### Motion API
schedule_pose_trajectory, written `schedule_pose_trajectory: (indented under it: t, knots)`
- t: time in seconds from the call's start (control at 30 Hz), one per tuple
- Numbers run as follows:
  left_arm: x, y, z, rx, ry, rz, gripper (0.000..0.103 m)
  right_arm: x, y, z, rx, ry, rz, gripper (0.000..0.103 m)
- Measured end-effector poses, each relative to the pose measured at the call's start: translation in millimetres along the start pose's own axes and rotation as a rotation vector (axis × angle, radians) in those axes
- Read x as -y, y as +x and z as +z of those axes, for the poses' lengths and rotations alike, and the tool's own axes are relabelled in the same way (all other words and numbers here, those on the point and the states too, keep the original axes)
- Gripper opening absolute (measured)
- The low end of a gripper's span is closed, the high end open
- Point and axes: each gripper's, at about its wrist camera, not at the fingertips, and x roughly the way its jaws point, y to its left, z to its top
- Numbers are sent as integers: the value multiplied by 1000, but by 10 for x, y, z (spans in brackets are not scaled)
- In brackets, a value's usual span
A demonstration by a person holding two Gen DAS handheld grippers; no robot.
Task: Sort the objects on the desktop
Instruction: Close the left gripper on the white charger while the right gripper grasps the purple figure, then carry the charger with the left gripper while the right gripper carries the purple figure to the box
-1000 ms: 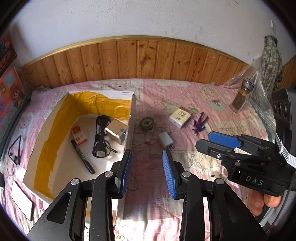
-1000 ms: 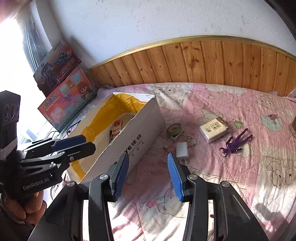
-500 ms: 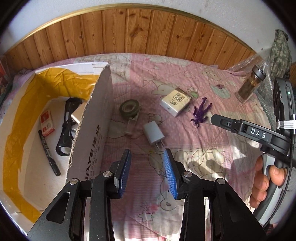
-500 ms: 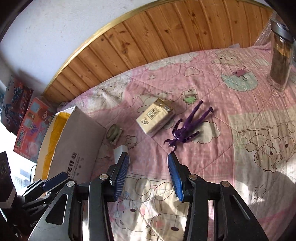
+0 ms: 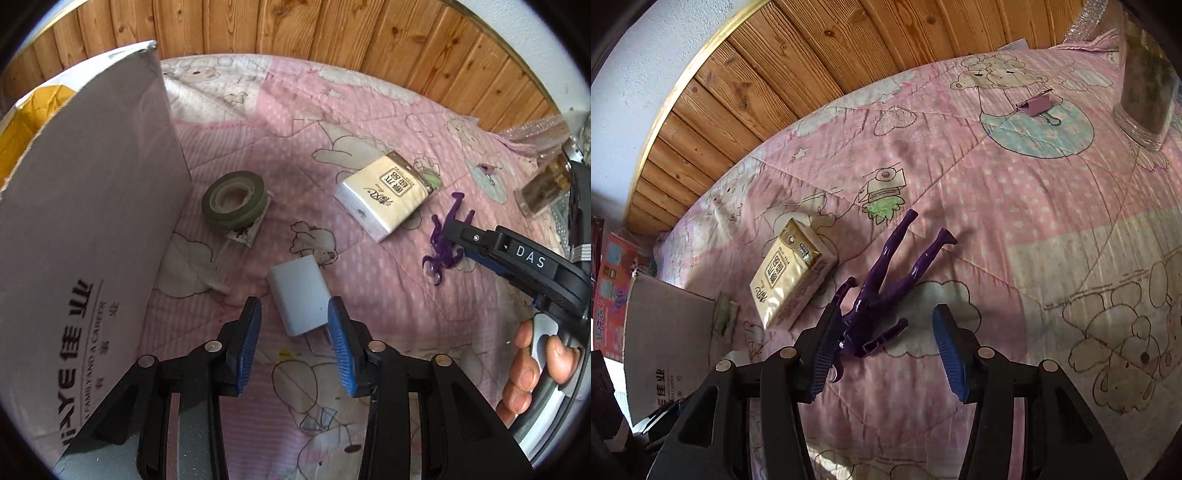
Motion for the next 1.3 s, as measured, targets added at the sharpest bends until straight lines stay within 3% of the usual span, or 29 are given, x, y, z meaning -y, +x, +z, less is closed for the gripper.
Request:
schedule_pose_trajectory:
  t: [0.13, 0.27, 0.33, 0.37, 0.4, 0.5, 0.7, 0.97, 1.3]
  knots:
    - [26, 156, 38, -15, -11, 18, 47, -155, 81, 53, 20, -114, -44, 61]
    - [78, 197, 36, 43, 32, 51, 48, -307, 132, -25, 29, -263, -123, 61]
    - [29, 187, 56, 61, 16, 22, 47, -354, 128, -61, 37, -314, -136, 53]
    - [-4, 177, 63, 70, 9, -4, 45, -371, 121, -64, 35, -324, -123, 35]
    - [-33, 174, 69, 73, 11, -25, 32, -393, 113, -68, 30, -334, -126, 28]
    - [-95, 125, 51, 75, 15, -47, 31, -440, 77, -104, 35, -366, -132, 18]
    - [-88, -53, -21, 87, 33, -74, 31, -378, -63, -112, 39, -326, -94, 18]
    - [52, -412, -158, 128, 90, -57, 31, -411, -324, -268, 39, -281, -44, 18]
    - [37, -913, -339, 174, 101, -80, 31, -657, -660, -575, 61, -329, 3, 18]
